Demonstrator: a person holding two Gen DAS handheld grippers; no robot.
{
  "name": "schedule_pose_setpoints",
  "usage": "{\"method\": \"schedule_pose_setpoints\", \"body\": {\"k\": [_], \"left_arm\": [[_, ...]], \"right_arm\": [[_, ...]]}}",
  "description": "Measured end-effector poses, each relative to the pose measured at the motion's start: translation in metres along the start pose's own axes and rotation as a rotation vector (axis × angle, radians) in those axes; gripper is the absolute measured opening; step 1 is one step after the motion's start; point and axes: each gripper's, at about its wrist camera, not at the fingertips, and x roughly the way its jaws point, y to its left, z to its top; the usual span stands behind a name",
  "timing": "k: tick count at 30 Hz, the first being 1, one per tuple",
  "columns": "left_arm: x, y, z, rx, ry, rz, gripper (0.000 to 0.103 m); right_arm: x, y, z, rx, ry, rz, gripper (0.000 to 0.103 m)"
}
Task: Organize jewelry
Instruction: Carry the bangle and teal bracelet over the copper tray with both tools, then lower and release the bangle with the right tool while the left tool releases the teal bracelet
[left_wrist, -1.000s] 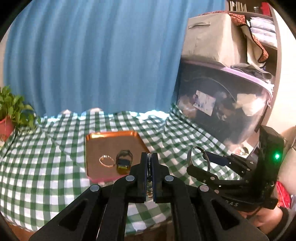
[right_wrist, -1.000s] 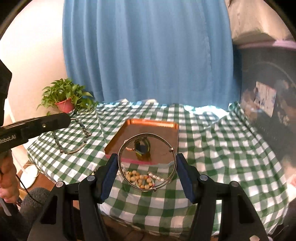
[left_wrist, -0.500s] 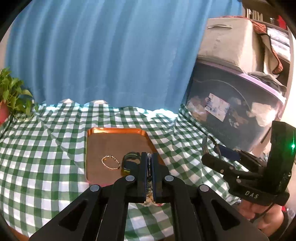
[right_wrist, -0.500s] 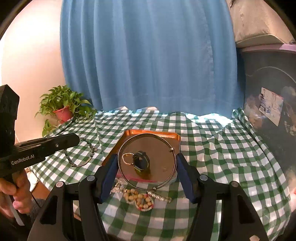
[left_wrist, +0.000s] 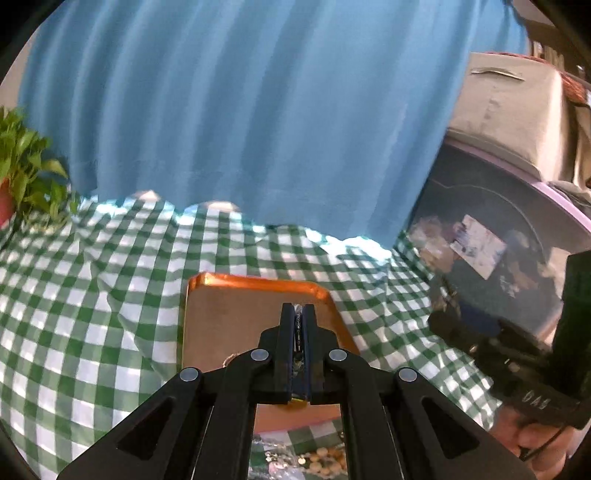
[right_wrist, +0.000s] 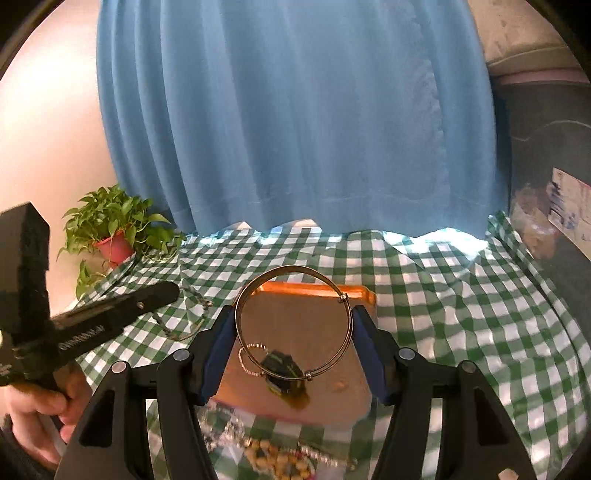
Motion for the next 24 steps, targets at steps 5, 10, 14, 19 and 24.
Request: {"method": "schedule_pose_setpoints", "body": {"k": [5, 10, 14, 19, 24], "left_arm": [[0.026, 0.017, -0.024, -0.045, 0.046, 0.014, 0.004], [0.048, 0.02, -0.044, -0.003, 0.105, 0.059, 0.004], [0.061, 0.028, -0.057, -0.001, 0.142, 0.092, 0.004], [0.076, 0.04, -0.07, -0.011, 0.198, 0.137, 0.004], [0.086, 0.048, -0.076, -0.009, 0.225, 0.182, 0.004]], "right_arm": [[0.014, -0.004, 0.001, -0.04, -0.02, -0.008, 0.058], [0.037, -0.026, -0.02, 0.01, 0.039, -0.002, 0.058], [0.062, -0.038, -0.04, 0.017, 0.097, 0.008, 0.058], [0.08, -0.051, -0.054, 0.038, 0.127, 0.05, 0.058], [0.094, -0.056, -0.064, 0.059, 0.157, 0.077, 0.058]]}}
